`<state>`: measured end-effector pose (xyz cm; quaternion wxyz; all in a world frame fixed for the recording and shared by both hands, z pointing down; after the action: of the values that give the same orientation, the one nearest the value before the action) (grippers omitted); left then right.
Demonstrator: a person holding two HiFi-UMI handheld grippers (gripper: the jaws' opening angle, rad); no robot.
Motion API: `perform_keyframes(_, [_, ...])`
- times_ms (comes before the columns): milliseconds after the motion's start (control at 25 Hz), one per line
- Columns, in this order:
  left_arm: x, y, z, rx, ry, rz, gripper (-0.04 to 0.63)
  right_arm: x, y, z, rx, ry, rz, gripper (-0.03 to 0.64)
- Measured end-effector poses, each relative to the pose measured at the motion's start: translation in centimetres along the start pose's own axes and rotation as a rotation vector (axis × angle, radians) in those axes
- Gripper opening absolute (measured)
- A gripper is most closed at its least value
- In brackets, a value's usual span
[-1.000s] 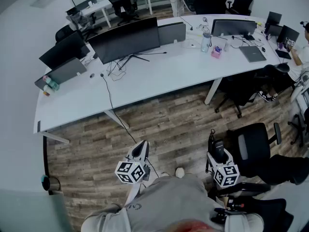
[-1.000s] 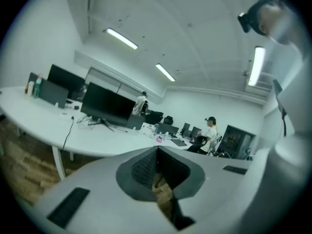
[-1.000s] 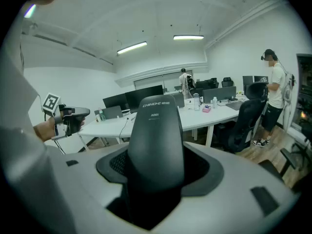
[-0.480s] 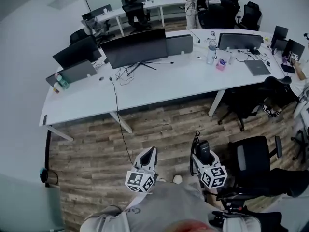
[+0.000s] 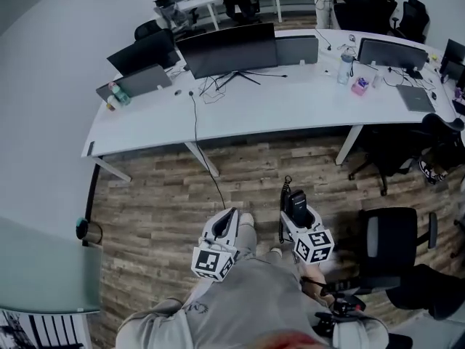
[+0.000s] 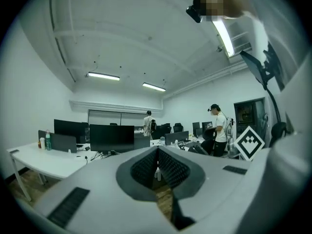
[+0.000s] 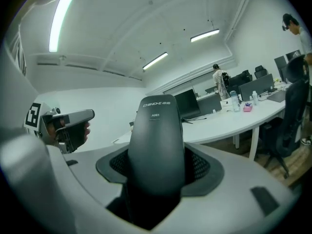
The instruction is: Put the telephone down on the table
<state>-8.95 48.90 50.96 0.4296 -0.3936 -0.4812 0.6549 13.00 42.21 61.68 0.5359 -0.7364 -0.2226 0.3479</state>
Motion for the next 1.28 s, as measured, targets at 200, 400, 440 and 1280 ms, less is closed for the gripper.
perform_keyframes(200, [-0.4,0.4,0.6,0.079,0.051,-0.029,0.011,-0.8,0.0,-0.5,-0.001,0.036,-0.023,0.282])
perform_keyframes(400, [-2.1,-0.4,1.6,0.126,0.043,0.001,0.011,-1.3,0.5,-1.9,0.006,0.006,-0.057,0.282])
perform_keyframes(440, [-2.8,-0.7,1.7,0.137,0.031,0.009,0.011,-1.4,0.6,-2.4,0.007,-0.005,-0.06,0.282])
perform_keyframes(1280, [-22.1,-0.6,11.1,0.345,-0.182,0.032,0.011,-13.5,6.7,-11.3,0.017,-0.176,0.065,0.282])
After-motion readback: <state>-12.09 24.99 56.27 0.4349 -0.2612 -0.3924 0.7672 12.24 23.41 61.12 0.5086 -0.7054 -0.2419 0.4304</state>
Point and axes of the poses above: the fingertips, and each gripper's own axes: x backward along the fingers, z to its left, y out of its top, the point moved 6 cm from there along x, backward along the fingers, and after that the axes turned 12 degrees about x, right-handed, at the moved point
